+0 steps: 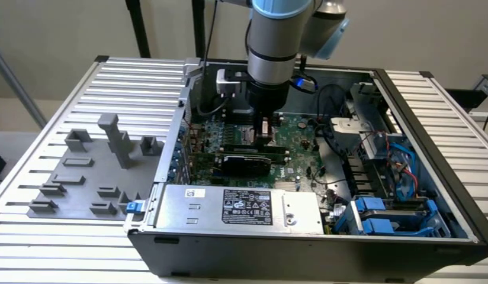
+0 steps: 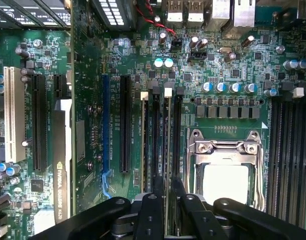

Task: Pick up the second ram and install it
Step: 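Insert the second ram into the second slot, then press down the second ram until it locks into place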

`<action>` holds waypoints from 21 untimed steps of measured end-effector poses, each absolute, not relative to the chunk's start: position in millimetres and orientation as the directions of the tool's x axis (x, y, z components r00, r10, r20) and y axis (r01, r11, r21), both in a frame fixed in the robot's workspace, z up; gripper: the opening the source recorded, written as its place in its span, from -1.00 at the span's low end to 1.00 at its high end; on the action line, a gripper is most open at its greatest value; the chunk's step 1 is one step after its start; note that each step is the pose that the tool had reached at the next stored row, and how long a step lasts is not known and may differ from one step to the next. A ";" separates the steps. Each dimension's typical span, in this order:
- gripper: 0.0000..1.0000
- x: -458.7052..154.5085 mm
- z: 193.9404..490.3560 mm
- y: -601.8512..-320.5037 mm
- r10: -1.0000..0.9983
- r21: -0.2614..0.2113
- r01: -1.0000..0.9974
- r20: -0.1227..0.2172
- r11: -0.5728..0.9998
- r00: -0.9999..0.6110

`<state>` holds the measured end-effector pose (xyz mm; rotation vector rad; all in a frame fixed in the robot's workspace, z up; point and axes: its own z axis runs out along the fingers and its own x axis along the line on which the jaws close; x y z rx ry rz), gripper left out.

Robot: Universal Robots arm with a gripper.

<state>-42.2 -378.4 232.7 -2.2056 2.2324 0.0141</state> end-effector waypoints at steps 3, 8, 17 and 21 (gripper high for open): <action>-0.57 -42.4 237.7 -378.4 -1.000 0.004 -1.000 -0.010 0.012 -0.012; -0.57 -44.1 239.3 -378.4 -1.000 0.004 -1.000 -0.010 0.012 -0.012; -0.79 -44.8 239.8 -378.4 -1.000 0.004 -1.000 -0.010 0.012 -0.012; -0.79 -44.8 239.7 -378.4 -1.000 0.004 -1.000 -0.010 0.012 -0.012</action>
